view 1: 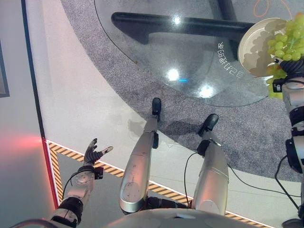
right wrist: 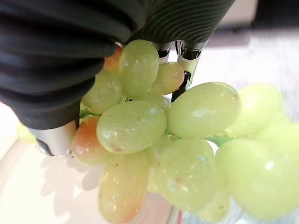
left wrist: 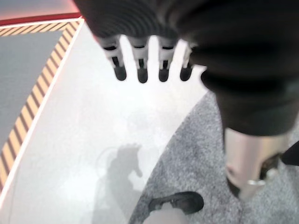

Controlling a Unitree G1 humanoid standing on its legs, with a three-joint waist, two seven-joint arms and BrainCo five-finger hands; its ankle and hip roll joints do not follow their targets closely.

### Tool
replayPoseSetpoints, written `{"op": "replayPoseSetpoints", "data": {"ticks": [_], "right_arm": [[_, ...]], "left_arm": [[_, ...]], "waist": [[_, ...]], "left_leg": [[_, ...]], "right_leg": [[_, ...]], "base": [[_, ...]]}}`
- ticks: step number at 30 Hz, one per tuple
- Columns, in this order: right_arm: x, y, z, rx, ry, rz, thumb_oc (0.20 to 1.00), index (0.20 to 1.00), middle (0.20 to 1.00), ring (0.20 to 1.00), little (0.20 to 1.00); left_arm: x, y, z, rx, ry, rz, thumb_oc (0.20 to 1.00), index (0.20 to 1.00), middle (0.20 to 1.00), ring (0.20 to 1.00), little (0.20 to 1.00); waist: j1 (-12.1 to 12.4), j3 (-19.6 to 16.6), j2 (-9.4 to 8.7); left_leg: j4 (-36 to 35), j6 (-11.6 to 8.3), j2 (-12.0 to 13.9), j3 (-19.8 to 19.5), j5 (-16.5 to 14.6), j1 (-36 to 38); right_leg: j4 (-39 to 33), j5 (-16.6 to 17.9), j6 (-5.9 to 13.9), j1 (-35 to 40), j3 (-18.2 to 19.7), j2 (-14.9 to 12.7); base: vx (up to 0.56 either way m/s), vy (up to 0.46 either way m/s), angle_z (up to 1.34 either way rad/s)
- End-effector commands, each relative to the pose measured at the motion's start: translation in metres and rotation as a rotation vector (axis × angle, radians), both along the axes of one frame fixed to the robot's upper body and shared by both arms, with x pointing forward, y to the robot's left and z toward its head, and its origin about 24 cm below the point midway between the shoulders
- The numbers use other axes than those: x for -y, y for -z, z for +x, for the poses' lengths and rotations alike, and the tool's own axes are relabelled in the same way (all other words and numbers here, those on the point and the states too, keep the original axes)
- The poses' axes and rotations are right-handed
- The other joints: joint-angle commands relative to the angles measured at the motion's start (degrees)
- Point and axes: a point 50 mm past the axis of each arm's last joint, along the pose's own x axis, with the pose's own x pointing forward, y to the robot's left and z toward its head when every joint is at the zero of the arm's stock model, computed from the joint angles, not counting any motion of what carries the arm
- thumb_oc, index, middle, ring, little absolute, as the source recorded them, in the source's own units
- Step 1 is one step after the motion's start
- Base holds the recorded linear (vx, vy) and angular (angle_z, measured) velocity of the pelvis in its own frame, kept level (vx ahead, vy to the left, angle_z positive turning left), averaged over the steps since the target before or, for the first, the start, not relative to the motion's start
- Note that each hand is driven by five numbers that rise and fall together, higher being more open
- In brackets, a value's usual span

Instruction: Pick up fruits into the plate

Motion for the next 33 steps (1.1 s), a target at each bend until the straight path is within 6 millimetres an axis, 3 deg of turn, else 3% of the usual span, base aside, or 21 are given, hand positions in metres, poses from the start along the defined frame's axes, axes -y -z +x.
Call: {"op": "replayPoseSetpoints", "data": {"ticks": [1, 2, 3, 4, 6, 8, 9, 20, 24, 29, 33], "right_arm": [[0.039, -0.043, -0.031, -0.010, 0.197, -0.249, 0.200, 0.200, 0.200, 0.200, 0.200], [0.041, -0.049, -0.033, -0.024, 0.219, -0.306, 0.244, 0.244, 0.244, 0.244, 0.244], [0.040, -0.051, -0.032, -0.024, 0.220, -0.325, 0.395, 0.395, 0.395, 0.395, 0.395], [0.038, -0.054, -0.031, -0.021, 0.215, -0.357, 0.476, 0.476, 0.476, 0.476, 0.476], [0.035, -0.057, -0.030, -0.021, 0.206, -0.387, 0.379, 0.379, 0.379, 0.379, 0.379], [0.033, -0.059, -0.029, -0.008, 0.200, -0.406, 0.558, 0.558, 0.558, 0.558, 0.558], [0.032, -0.061, -0.028, -0.007, 0.194, -0.425, 1.000, 1.000, 1.000, 1.000, 1.000], [0.002, -0.072, -0.013, 0.094, 0.068, -0.635, 1.000, 1.000, 1.000, 1.000, 1.000], [-0.006, -0.066, -0.008, 0.086, 0.023, -0.672, 1.000, 1.000, 1.000, 1.000, 1.000], [-0.030, -0.054, 0.002, 0.119, -0.119, -0.773, 1.000, 1.000, 1.000, 1.000, 1.000], [-0.047, -0.031, 0.007, 0.154, -0.233, -0.758, 1.000, 1.000, 1.000, 1.000, 1.000]], "left_arm": [[-0.009, 0.011, -0.029, -0.080, 0.013, 0.019, 1.000, 1.000, 1.000, 1.000, 1.000], [-0.011, 0.011, -0.031, -0.082, 0.005, 0.021, 1.000, 1.000, 1.000, 1.000, 1.000], [-0.011, 0.011, -0.032, -0.083, 0.001, 0.023, 1.000, 1.000, 1.000, 1.000, 1.000], [-0.012, 0.010, -0.033, -0.085, -0.006, 0.019, 1.000, 1.000, 1.000, 1.000, 1.000], [-0.013, 0.009, -0.032, -0.087, 0.000, 0.024, 1.000, 1.000, 1.000, 1.000, 1.000], [-0.014, 0.008, -0.031, -0.090, 0.008, 0.028, 1.000, 1.000, 1.000, 1.000, 1.000], [-0.014, 0.008, -0.032, -0.090, 0.012, 0.027, 1.000, 1.000, 1.000, 1.000, 1.000], [-0.018, 0.009, -0.032, -0.113, -0.005, 0.062, 1.000, 1.000, 1.000, 1.000, 1.000], [-0.021, 0.008, -0.031, -0.108, -0.031, 0.073, 1.000, 1.000, 1.000, 1.000, 1.000], [-0.024, 0.007, -0.027, -0.093, -0.062, 0.090, 1.000, 1.000, 1.000, 1.000, 1.000], [-0.025, 0.003, -0.019, -0.059, -0.095, 0.100, 1.000, 1.000, 1.000, 1.000, 1.000]], "waist": [[0.3, -2.1, 4.43], [0.6, -2.1, 4.59], [0.7, -2.1, 4.71], [0.8, -2.1, 4.81], [1.0, -2.1, 4.77], [1.2, -2.1, 4.60], [1.3, -2.1, 4.43], [1.6, -2.1, 3.93], [1.5, -2.1, 3.49], [1.0, -2.1, 2.66], [0.2, -2.1, 1.32]], "left_leg": [[8.9, 0.53, -2.6, 2.4, -11.9, -2.3], [8.8, 0.53, -2.6, 2.3, -11.8, -2.3], [8.8, 0.49, -2.6, 2.3, -11.7, -2.3], [8.7, 0.46, -2.5, 2.2, -11.7, -2.3], [8.4, 0.45, -2.5, 2.2, -11.6, -2.2], [8.1, 0.41, -2.4, 2.1, -11.4, -2.1], [8.0, 0.45, -2.3, 2.1, -11.4, -2.1], [6.7, 0.51, -2.2, 2.2, -10.9, -1.2], [5.7, 0.46, -2.1, 2.1, -10.7, -0.3], [4.8, 0.47, -2.2, 2.0, -10.9, 2.5], [3.8, 0.27, -1.8, 2.3, -11.3, 6.2]], "right_leg": [[5.4, -6.2, -3.10, -1.6, -4.6, 4.0], [5.5, -6.3, -3.18, -1.5, -4.9, 3.9], [5.6, -6.3, -3.19, -1.5, -5.0, 3.9], [5.7, -6.3, -3.20, -1.7, -5.0, 3.8], [5.6, -6.3, -3.18, -1.5, -5.1, 3.8], [5.3, -6.1, -3.06, -1.4, -5.2, 3.8], [5.3, -6.1, -3.02, -1.4, -5.4, 3.8], [4.7, -5.8, -2.57, -0.5, -6.3, 3.8], [3.9, -5.6, -2.46, 0.3, -6.3, 4.2], [2.6, -5.4, -2.27, 2.8, -6.3, 4.7], [1.2, -5.2, -1.90, 6.4, -6.3, 4.8]], "base": [[0.00, 0.000, 0.00], [0.02, 0.028, 0.04], [0.02, 0.029, 0.04], [0.00, 0.000, 0.00], [0.00, 0.000, 0.00], [-0.01, -0.012, 0.02], [-0.01, -0.007, 0.05], [0.00, 0.000, 0.00], [-0.02, -0.021, 0.06], [-0.04, 0.001, 0.04], [-0.04, 0.006, 0.03]]}}
